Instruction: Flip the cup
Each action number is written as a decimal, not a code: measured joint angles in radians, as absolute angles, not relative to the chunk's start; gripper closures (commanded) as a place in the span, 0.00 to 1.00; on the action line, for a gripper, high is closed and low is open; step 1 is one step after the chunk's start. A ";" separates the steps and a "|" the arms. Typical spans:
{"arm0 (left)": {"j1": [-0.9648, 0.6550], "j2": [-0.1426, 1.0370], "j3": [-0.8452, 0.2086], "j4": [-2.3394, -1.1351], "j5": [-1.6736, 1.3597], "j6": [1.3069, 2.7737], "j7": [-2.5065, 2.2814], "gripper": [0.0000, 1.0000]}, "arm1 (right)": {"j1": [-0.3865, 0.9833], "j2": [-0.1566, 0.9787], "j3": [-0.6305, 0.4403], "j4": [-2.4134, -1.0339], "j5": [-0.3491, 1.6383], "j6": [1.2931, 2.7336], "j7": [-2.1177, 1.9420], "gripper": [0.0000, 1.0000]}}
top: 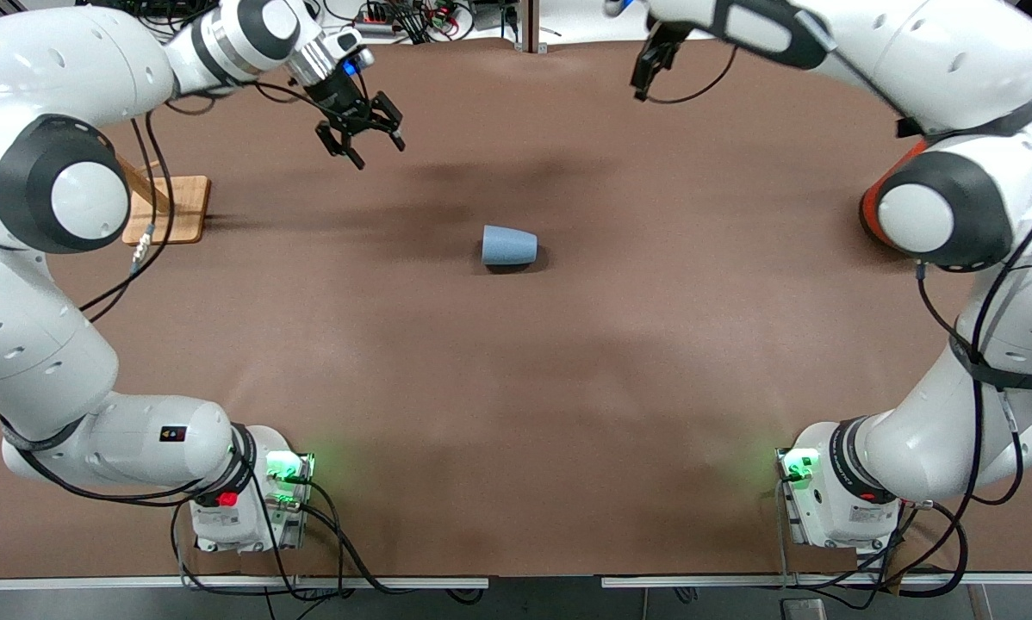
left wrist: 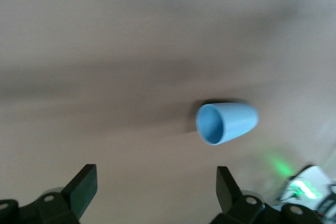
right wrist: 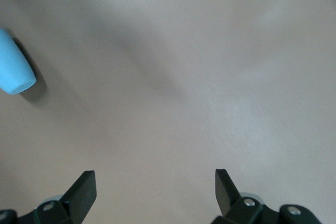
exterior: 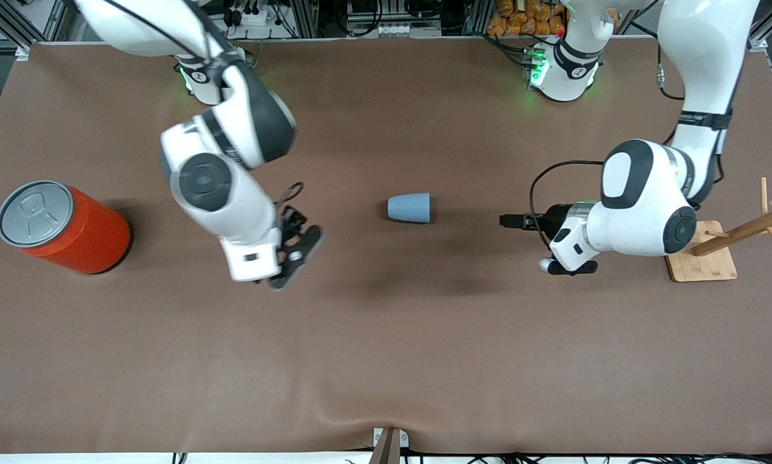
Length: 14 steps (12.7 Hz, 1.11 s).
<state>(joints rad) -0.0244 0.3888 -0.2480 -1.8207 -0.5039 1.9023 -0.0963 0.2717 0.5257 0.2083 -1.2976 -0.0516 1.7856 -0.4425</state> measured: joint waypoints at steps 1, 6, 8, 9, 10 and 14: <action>-0.025 0.389 -0.254 -1.859 -0.566 1.943 -0.075 0.00 | 0.208 0.518 0.248 -1.297 -0.052 1.775 -0.431 0.00; -0.021 0.392 -0.258 -2.040 -0.914 2.021 0.168 0.00 | 0.011 0.498 0.302 -1.289 -0.053 1.650 -0.287 0.00; -0.019 0.397 -0.258 -2.097 -1.020 2.025 0.275 0.00 | 0.008 0.468 0.303 -1.261 -0.054 1.586 -0.036 0.00; -0.019 0.402 -0.258 -2.117 -1.063 2.026 0.329 0.00 | 0.006 0.434 0.300 -1.250 -0.054 1.570 0.085 0.00; -0.018 0.415 -0.258 -2.133 -1.112 2.028 0.399 0.00 | 0.002 0.393 0.294 -1.244 -0.053 1.552 0.180 0.00; -0.004 0.569 -0.257 -2.163 -1.327 2.032 0.768 0.00 | -0.005 0.200 0.133 -1.274 0.081 1.453 0.294 0.00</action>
